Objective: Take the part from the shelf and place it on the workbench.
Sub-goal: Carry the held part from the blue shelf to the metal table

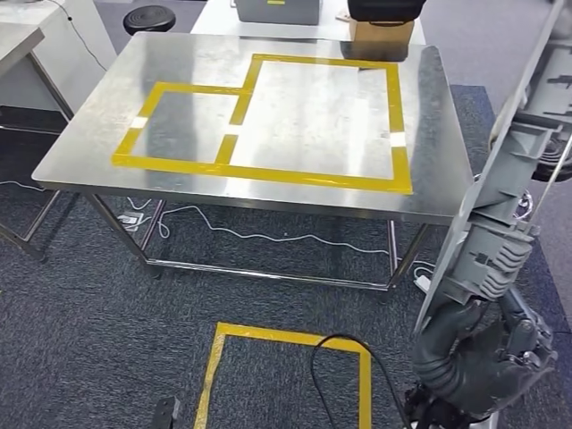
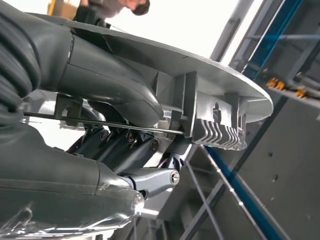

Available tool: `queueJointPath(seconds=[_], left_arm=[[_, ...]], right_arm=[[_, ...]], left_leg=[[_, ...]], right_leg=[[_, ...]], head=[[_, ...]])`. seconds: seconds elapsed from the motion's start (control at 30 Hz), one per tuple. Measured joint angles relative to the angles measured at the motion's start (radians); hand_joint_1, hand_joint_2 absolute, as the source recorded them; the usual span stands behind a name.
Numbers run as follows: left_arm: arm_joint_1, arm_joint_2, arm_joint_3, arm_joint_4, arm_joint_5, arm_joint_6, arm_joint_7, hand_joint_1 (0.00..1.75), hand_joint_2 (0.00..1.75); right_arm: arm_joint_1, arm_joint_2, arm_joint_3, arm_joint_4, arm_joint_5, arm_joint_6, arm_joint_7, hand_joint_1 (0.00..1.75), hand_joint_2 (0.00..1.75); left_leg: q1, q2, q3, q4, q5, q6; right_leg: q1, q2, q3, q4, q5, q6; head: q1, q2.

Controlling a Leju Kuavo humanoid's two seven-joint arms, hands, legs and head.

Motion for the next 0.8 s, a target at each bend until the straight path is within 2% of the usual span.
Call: queueJointPath(seconds=[0.07,0.1,0.2,0.23,0.27,0.3,0.37,0.43,0.53,0.57,0.63,0.7,0.73,0.77,0.8], left_arm=[[0.0,0.0,0.001,0.0,-0.002,0.0,0.001,0.0,1.75],[-0.001,0.0,0.001,0.0,-0.002,0.001,0.002,0.0,1.75],[0.0,0.001,0.004,0.0,-0.003,0.003,0.001,0.0,1.75],[0.001,0.001,0.006,0.0,-0.004,0.003,0.001,0.0,1.75],[0.001,0.001,0.008,0.0,-0.005,0.003,0.001,0.0,1.75],[0.001,0.001,0.009,0.0,-0.005,0.003,0.0,0.0,1.75],[0.0,0.001,0.01,0.0,-0.007,0.004,-0.001,0.0,1.75],[-0.002,0.001,0.01,0.0,-0.009,0.003,-0.002,0.0,1.75],[0.0,0.001,0.01,0.0,-0.013,-0.011,-0.014,0.0,1.75],[0.0,0.001,0.01,0.0,-0.014,-0.018,-0.022,0.0,1.75],[-0.001,0.001,0.009,0.0,-0.012,-0.029,-0.04,0.0,1.75],[0.0,0.001,0.009,0.0,-0.004,-0.035,-0.057,0.0,1.75],[0.001,0.002,0.01,0.0,-0.002,-0.035,-0.069,0.0,1.75],[0.002,0.002,0.01,0.0,-0.002,-0.032,-0.086,0.0,1.75],[0.003,0.002,0.009,0.0,-0.005,-0.028,-0.108,0.0,1.75]], right_arm=[[0.003,0.004,-0.019,-0.001,-0.002,0.0,0.0,1.75,1.75],[0.005,0.006,-0.027,-0.001,-0.003,0.0,0.001,1.75,1.75],[0.009,0.008,-0.038,-0.003,-0.025,0.0,0.006,1.75,1.75],[0.009,0.008,-0.038,-0.003,-0.051,0.0,0.006,1.75,1.75],[0.009,0.008,-0.038,-0.003,-0.083,0.0,0.005,1.75,1.75],[0.009,0.008,-0.039,-0.003,-0.109,0.0,0.004,1.75,1.75],[0.009,0.009,-0.039,-0.003,-0.118,0.0,0.004,1.75,1.75],[0.009,0.009,-0.039,-0.003,-0.064,0.0,0.003,1.75,1.75],[0.007,0.009,-0.033,-0.002,0.019,0.0,0.0,1.75,1.75],[0.006,0.008,-0.031,-0.002,0.022,0.0,0.0,1.75,1.75],[0.007,0.007,-0.027,0.001,0.011,0.0,0.0,1.75,1.75],[0.009,0.006,-0.027,0.011,0.004,0.0,0.0,1.75,1.75],[0.01,0.006,-0.027,0.018,0.0,0.0,0.0,1.75,1.75],[0.012,0.005,-0.027,0.025,-0.006,0.0,0.0,1.75,1.75],[0.013,0.005,-0.026,0.03,-0.012,0.0,0.001,1.75,1.75]], left_leg=[[0.002,0.003,-0.008,0.016,-0.015,-0.011],[0.002,0.004,-0.024,0.05,-0.038,-0.016],[0.003,0.006,-0.111,0.233,-0.122,-0.023],[0.003,0.006,-0.13,0.269,-0.127,-0.023],[0.003,0.006,-0.132,0.271,-0.114,-0.022],[0.003,0.006,-0.115,0.235,-0.086,-0.02],[0.002,0.008,-0.054,0.111,-0.024,-0.013],[0.001,0.009,-0.012,0.022,-0.001,-0.004],[0.0,0.007,-0.006,0.001,-0.001,0.011],[0.001,0.006,-0.005,-0.002,0.0,0.016],[0.005,0.006,-0.002,-0.006,0.002,0.025],[0.004,0.007,-0.002,-0.006,0.002,0.029],[0.004,0.007,-0.001,-0.006,0.002,0.029],[0.005,0.006,-0.001,-0.005,0.001,0.029],[0.005,0.005,0.0,-0.005,0.001,0.028]], right_leg=[[-0.002,-0.001,0.0,-0.003,0.003,-0.014],[-0.003,-0.003,0.0,-0.004,0.004,-0.02],[-0.003,-0.006,-0.002,-0.005,0.004,-0.028],[-0.002,-0.006,-0.002,-0.005,0.004,-0.029],[-0.002,-0.006,-0.002,-0.005,0.004,-0.029],[-0.002,-0.006,-0.001,-0.004,0.004,-0.028],[0.0,-0.006,-0.001,-0.003,0.003,-0.025],[0.004,-0.005,-0.005,0.0,0.003,-0.015],[0.002,-0.006,-0.007,-0.002,0.003,0.003],[0.001,-0.006,-0.012,0.008,-0.006,0.008],[0.0,-0.006,-0.048,0.089,-0.054,0.017],[-0.001,-0.006,-0.109,0.219,-0.111,0.022],[-0.001,-0.006,-0.13,0.261,-0.121,0.024],[-0.002,-0.006,-0.134,0.267,-0.112,0.026],[-0.003,-0.006,-0.119,0.234,-0.086,0.026]], head=[[-0.002,0.0],[-0.005,0.0],[-0.009,0.0],[-0.009,0.0],[-0.009,0.0],[-0.009,0.0],[-0.01,0.0],[-0.009,0.0],[-0.01,0.0],[-0.008,0.0],[-0.001,0.0],[0.004,0.0],[0.004,0.0],[0.004,0.0],[0.004,0.0]])
